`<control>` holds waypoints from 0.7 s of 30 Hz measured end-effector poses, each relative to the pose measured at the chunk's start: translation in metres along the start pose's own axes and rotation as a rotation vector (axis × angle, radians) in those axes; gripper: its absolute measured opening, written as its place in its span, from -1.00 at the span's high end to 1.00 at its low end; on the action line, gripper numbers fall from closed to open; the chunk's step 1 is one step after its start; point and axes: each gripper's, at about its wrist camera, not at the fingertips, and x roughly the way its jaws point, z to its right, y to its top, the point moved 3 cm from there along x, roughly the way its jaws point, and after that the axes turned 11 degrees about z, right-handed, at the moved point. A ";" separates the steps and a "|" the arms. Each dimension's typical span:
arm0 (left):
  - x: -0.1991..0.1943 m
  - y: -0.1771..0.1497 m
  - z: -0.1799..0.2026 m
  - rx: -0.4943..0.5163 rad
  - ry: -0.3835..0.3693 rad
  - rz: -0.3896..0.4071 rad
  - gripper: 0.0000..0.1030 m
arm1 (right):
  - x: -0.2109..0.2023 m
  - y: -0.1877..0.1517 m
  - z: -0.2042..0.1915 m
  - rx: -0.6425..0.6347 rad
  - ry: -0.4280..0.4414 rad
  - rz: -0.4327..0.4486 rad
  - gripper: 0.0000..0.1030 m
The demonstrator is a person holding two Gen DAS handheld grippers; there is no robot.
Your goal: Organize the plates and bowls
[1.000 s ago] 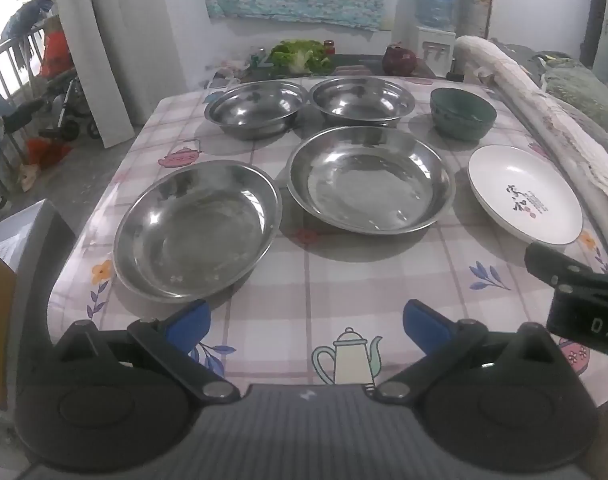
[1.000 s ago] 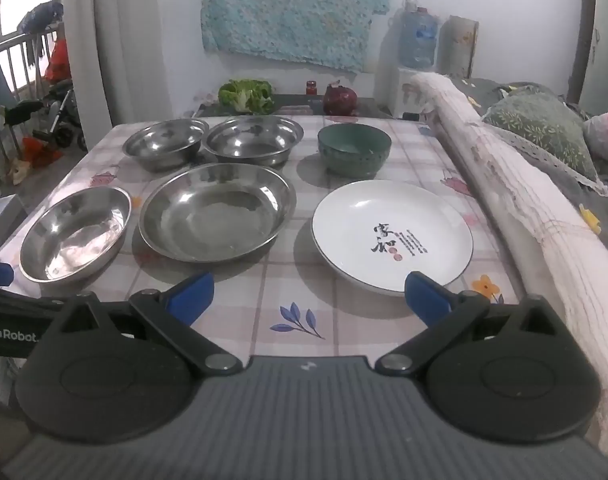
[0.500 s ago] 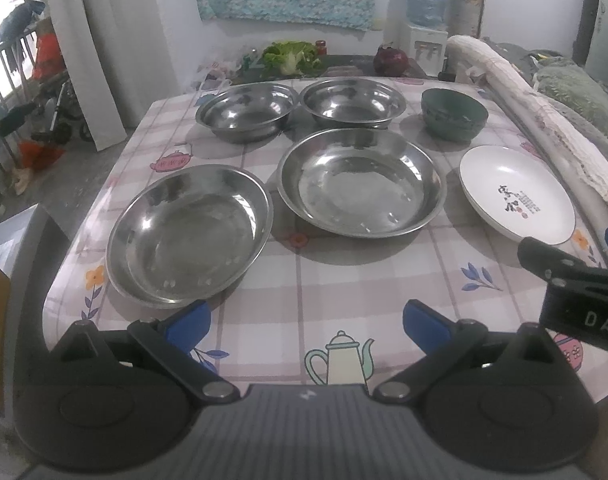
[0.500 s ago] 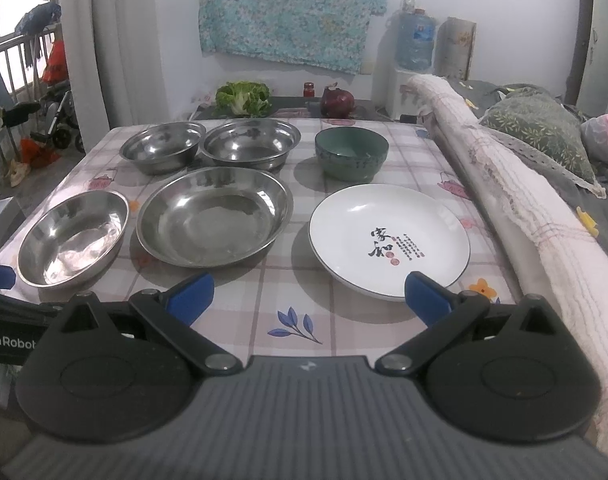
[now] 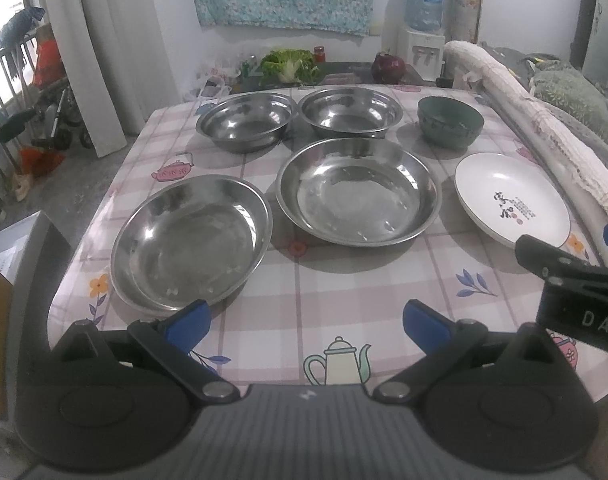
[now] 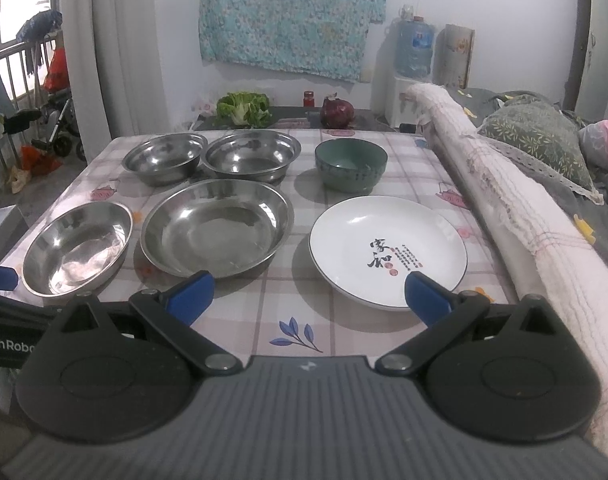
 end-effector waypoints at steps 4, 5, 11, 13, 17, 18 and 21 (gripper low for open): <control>-0.001 0.000 0.000 0.001 0.000 0.001 -1.00 | -0.001 0.001 0.001 0.001 0.001 0.001 -0.98; -0.001 0.000 0.000 0.001 0.000 0.001 -1.00 | -0.001 0.001 0.001 0.002 0.000 0.001 -0.98; -0.001 0.000 0.000 0.002 0.001 0.002 -1.00 | -0.001 0.001 0.001 0.002 0.000 0.002 -0.98; -0.001 0.000 0.000 0.001 0.000 0.002 -1.00 | -0.002 0.001 0.001 0.003 -0.001 0.004 -0.98; -0.001 0.000 0.001 0.002 0.000 0.001 -1.00 | -0.002 0.001 0.001 0.003 0.000 0.004 -0.98; -0.001 0.000 0.001 0.002 0.000 0.001 -1.00 | -0.002 0.001 0.001 0.003 -0.001 0.004 -0.98; -0.001 0.000 0.001 0.002 0.000 0.002 -1.00 | -0.002 0.001 0.002 0.002 -0.001 0.004 -0.98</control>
